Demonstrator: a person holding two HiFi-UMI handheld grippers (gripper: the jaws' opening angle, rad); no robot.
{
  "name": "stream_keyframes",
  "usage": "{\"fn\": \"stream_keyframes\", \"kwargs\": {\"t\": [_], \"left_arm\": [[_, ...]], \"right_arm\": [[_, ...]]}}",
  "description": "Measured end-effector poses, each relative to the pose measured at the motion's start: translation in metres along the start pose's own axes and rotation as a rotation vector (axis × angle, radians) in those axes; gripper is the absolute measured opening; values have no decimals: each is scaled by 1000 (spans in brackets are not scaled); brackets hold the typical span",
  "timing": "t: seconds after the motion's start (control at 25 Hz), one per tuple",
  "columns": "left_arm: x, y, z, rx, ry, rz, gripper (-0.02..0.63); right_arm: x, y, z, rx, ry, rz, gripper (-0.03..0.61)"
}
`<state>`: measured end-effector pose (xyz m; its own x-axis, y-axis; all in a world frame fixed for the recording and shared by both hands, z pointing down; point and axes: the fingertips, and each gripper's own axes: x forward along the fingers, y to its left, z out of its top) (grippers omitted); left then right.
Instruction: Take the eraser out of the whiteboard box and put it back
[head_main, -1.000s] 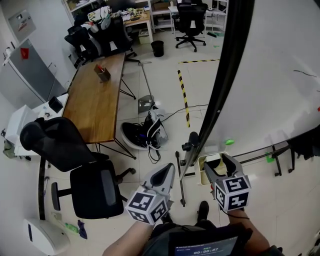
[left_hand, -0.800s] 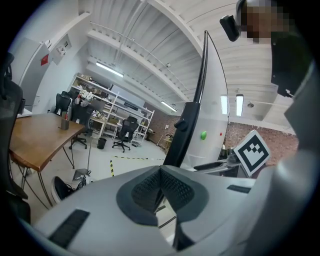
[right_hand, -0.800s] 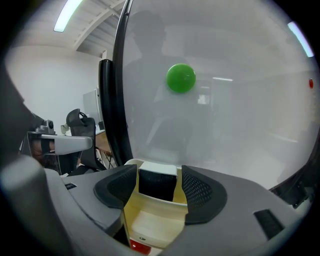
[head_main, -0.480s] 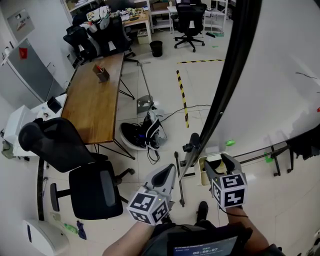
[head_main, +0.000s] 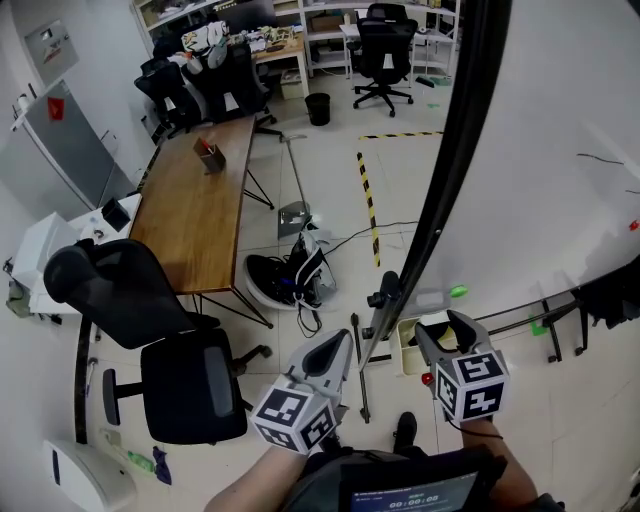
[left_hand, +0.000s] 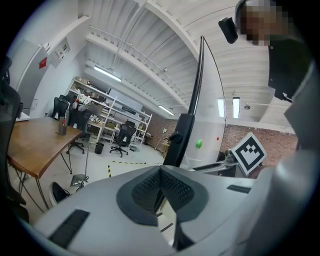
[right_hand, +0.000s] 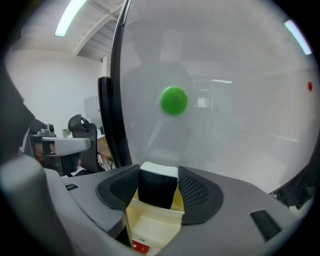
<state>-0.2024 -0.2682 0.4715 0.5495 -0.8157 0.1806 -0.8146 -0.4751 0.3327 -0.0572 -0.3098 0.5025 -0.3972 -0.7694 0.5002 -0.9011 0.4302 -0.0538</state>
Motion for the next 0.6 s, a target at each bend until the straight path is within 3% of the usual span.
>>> {"fn": "stream_keyframes", "kwargs": {"t": [0.6], "left_arm": [[-45, -66, 98, 104, -182, -36, 23]], "right_arm": [[-134, 16, 106, -26, -330, 106, 275]]}}
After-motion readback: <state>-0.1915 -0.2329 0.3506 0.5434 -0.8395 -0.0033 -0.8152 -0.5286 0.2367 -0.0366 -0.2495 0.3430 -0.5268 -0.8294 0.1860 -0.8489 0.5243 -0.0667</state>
